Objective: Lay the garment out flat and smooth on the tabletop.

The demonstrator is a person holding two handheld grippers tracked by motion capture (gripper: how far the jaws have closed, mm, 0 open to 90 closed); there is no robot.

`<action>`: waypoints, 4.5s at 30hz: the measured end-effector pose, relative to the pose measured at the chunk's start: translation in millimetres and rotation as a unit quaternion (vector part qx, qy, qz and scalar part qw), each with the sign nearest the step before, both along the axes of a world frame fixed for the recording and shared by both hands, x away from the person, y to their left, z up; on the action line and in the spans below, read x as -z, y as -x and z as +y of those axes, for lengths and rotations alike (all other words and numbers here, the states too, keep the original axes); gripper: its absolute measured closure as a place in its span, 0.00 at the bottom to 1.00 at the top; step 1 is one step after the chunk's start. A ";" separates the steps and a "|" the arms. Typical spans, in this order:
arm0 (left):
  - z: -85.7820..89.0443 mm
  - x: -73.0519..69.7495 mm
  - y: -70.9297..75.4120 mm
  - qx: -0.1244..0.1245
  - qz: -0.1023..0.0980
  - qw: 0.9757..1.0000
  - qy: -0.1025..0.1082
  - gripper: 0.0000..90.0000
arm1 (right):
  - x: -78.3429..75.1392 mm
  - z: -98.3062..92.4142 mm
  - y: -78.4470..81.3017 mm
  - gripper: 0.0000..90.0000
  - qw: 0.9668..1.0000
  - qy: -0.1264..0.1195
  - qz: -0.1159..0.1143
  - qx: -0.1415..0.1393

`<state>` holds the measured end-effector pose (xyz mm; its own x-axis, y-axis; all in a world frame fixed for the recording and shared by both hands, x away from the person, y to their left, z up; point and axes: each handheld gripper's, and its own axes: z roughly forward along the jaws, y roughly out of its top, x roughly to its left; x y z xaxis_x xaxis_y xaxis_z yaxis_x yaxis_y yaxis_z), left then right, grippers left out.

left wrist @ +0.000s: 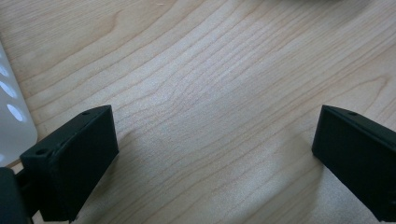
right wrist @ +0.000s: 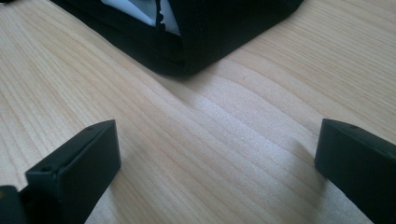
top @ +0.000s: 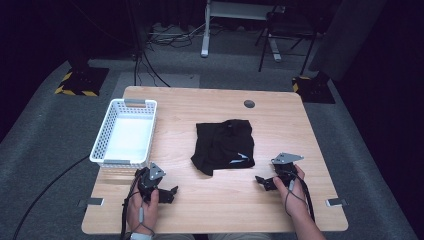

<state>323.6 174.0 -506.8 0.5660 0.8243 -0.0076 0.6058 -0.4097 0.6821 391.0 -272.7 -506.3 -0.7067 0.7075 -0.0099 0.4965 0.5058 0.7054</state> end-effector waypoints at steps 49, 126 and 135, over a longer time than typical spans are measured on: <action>0.0 0.0 0.0 0.000 0.000 1.000 0.000 0.00 | -55.8 22.3 -11.0 0.10 0.999 -0.021 -0.030 -0.026; -1.9 -0.1 -0.8 0.013 0.001 1.000 0.000 0.00 | -121.0 82.3 -54.6 0.98 0.999 -0.017 -0.043 -0.020; -1.8 -0.1 -1.0 0.013 0.001 1.000 0.000 0.00 | -121.6 91.1 -40.5 0.98 0.997 -0.039 -0.037 -0.049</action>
